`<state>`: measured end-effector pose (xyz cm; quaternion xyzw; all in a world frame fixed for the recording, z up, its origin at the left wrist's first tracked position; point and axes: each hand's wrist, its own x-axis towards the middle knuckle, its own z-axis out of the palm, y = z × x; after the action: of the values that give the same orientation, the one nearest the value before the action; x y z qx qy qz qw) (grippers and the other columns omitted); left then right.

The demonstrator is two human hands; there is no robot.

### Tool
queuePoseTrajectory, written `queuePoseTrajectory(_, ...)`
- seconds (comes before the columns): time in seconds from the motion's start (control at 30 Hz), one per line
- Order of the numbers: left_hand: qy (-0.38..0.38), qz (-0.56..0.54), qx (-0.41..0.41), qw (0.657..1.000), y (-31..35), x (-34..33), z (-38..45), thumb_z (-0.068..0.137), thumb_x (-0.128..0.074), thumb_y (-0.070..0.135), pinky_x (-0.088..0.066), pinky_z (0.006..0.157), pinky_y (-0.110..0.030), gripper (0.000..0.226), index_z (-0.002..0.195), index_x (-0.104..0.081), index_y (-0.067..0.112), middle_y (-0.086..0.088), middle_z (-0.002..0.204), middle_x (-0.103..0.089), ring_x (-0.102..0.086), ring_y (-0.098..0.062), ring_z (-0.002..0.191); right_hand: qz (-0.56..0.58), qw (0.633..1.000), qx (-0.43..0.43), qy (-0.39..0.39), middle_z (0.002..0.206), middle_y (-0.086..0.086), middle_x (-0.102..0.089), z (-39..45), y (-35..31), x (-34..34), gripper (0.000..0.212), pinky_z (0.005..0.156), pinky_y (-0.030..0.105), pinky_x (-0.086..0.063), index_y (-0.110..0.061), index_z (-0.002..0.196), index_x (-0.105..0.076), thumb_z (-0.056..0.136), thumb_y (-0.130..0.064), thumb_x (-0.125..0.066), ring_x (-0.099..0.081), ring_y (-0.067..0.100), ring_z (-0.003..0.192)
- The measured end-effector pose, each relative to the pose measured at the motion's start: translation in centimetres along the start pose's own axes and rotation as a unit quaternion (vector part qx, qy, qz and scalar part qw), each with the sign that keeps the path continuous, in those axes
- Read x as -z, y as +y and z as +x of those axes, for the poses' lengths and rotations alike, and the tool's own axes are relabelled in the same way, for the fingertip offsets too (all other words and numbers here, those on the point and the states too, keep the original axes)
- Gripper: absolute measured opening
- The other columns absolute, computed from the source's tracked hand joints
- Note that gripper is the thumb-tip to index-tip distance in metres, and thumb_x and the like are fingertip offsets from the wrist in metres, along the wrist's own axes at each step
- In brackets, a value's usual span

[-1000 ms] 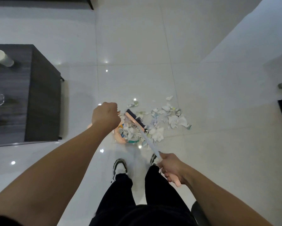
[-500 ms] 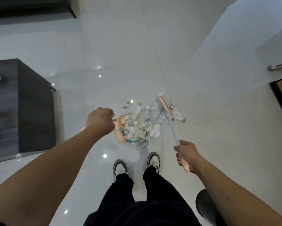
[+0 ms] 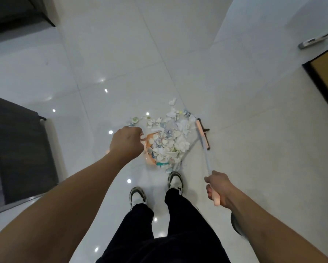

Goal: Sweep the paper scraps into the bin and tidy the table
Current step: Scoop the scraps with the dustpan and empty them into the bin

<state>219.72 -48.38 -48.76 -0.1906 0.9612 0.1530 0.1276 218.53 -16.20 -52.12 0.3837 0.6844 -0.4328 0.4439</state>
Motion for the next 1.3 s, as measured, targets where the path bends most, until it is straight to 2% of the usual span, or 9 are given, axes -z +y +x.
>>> queuePoseTrajectory(0.23,-0.012,0.014,-0.046,0.999,1.4,0.4,1.7,0.065,-0.051,0.008,-0.039,0.056,-0.028,0.016,0.076,-0.063,0.012,-0.007,0.068,-0.053,-0.048,-0.029,0.059,-0.044,0.997,-0.045,-0.047,0.052,0.005,-0.042,-4.3,4.4,-4.4,0.013,0.041,0.022,-0.031,-0.009,0.091,-0.055,0.094,-0.007,-0.043,-0.034,0.015,0.037)
queuePoseTrajectory(0.3,-0.015,0.003,-0.054,0.998,0.7,0.4,1.9,0.065,-0.053,0.007,-0.044,0.057,-0.028,0.017,0.078,-0.065,0.011,-0.008,0.07,-0.055,-0.051,-0.03,0.062,-0.033,0.996,-0.047,-0.062,0.055,0.006,-0.043,-5.5,5.5,-6.0,0.01,0.042,0.022,-0.031,-0.012,0.097,-0.053,0.093,-0.008,-0.045,-0.036,0.015,0.039)
queuePoseTrajectory(0.4,-0.023,-0.014,-0.074,0.997,-1.1,0.6,2.2,0.064,-0.057,0.007,-0.042,0.058,-0.027,0.013,0.075,-0.063,0.011,-0.007,0.069,-0.056,-0.054,-0.029,0.064,-0.019,0.996,-0.039,-0.083,0.057,0.006,-0.042,-7.3,6.9,-8.5,0.02,0.04,0.022,-0.031,-0.007,0.109,-0.056,0.09,-0.006,-0.048,-0.034,0.015,0.041)
queuePoseTrajectory(0.5,-0.042,-0.011,-0.078,0.996,-3.5,1.1,1.7,0.065,-0.062,0.02,-0.039,0.058,-0.025,0.007,0.07,-0.059,0.017,-0.002,0.066,-0.054,-0.057,-0.029,0.066,-0.002,0.996,-0.028,-0.084,0.057,0.005,-0.04,-9.1,8.4,-11.0,0.028,0.038,0.021,-0.03,-0.003,0.119,-0.054,0.092,-0.006,-0.048,-0.033,0.013,0.039)
queuePoseTrajectory(0.6,-0.057,0.018,-0.031,0.998,-6.3,1.3,0.4,0.07,-0.064,0.038,-0.039,0.064,-0.027,0.02,0.079,-0.058,0.021,-0.003,0.078,-0.057,-0.06,-0.031,0.077,0.04,0.997,-0.014,-0.068,0.059,0.005,-0.041,-10.7,9.6,-12.1,0.023,0.037,0.019,-0.028,-0.01,0.116,-0.057,0.093,-0.008,-0.051,-0.033,0.013,0.039)
queuePoseTrajectory(0.73,-0.074,-0.004,-0.006,0.997,-8.3,1.3,-1.0,0.073,-0.064,0.037,-0.044,0.068,-0.03,0.028,0.09,-0.065,0.015,-0.01,0.094,-0.065,-0.063,-0.034,0.086,0.087,0.996,0.015,-0.033,0.068,0.008,-0.047,-12.0,11.1,-11.8,0.038,0.036,0.02,-0.031,-0.028,0.125,-0.05,0.092,-0.009,-0.057,-0.035,0.012,0.038)
queuePoseTrajectory(1.0,-0.025,-0.045,0.03,0.998,-9.1,4.8,-4.5,0.072,-0.067,0.034,-0.047,0.067,-0.03,0.021,0.081,-0.065,0.015,-0.009,0.084,-0.065,-0.062,-0.032,0.078,0.126,0.989,0.078,0.008,0.075,0.011,-0.045,-14.2,13.4,-11.3,0.038,0.04,0.021,-0.03,-0.016,0.129,-0.055,0.092,-0.008,-0.056,-0.035,0.014,0.04)
queuePoseTrajectory(1.13,0.014,-0.076,0.028,0.997,-9.1,7.0,-7.8,0.069,-0.067,0.034,-0.044,0.059,-0.027,0.019,0.07,-0.062,0.015,-0.005,0.073,-0.062,-0.06,-0.027,0.067,0.164,0.981,0.105,0.025,0.077,0.012,-0.051,-14.6,14.8,-10.8,0.054,0.038,0.02,-0.033,-0.016,0.145,-0.042,0.093,-0.006,-0.055,-0.038,0.013,0.036)
queuePoseTrajectory(1.3,0.068,-0.089,0.012,0.994,-8.1,8.9,-12.9,0.066,-0.066,0.035,-0.038,0.05,-0.023,0.021,0.063,-0.062,0.014,-0.001,0.062,-0.06,-0.056,-0.02,0.056,0.182,0.971,0.152,0.022,0.076,0.012,-0.049,-16.1,17.8,-9.0,0.057,0.038,0.02,-0.034,-0.014,0.146,-0.04,0.092,-0.004,-0.055,-0.039,0.013,0.036)
